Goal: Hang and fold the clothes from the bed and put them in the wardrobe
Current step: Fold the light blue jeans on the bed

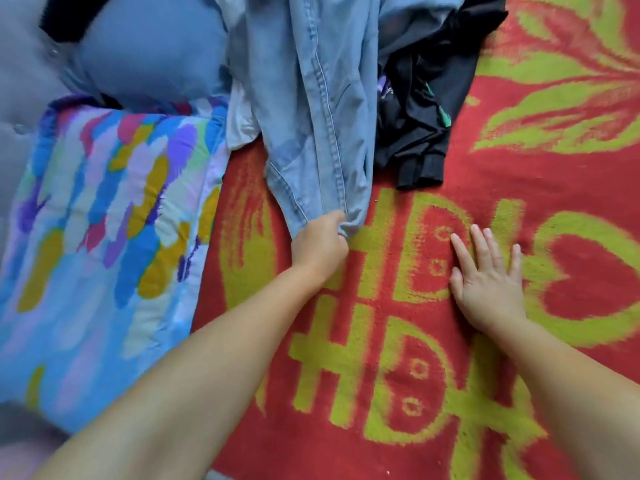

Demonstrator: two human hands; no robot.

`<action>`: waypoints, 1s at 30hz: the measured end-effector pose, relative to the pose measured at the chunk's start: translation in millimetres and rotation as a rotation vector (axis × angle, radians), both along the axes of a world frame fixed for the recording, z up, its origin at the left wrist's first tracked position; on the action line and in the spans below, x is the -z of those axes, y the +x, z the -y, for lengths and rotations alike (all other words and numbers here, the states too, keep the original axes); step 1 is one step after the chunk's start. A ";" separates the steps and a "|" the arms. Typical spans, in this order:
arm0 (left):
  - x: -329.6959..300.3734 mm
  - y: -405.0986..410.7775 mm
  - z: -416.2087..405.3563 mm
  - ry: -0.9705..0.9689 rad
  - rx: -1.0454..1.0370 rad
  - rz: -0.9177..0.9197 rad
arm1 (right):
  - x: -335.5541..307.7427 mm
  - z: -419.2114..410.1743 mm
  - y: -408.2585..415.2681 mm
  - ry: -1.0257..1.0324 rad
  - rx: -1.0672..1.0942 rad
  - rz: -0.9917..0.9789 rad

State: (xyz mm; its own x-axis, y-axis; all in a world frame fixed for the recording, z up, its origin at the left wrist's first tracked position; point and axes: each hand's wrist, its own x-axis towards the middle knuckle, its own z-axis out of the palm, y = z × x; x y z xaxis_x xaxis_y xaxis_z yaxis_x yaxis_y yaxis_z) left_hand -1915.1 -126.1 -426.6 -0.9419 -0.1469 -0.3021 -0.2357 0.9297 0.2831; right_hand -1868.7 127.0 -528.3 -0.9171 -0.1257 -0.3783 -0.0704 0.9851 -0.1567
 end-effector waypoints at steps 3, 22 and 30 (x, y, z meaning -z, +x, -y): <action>-33.7 54.9 -6.6 0.093 0.095 0.115 | -42.9 9.9 -11.4 -0.163 0.137 0.254; -317.4 92.5 -63.5 0.559 0.359 -0.314 | -503.7 -7.5 -25.3 -0.324 -0.093 0.155; -305.8 87.3 -61.8 0.210 0.288 -0.064 | -626.6 -15.7 5.7 -0.376 -0.228 -0.318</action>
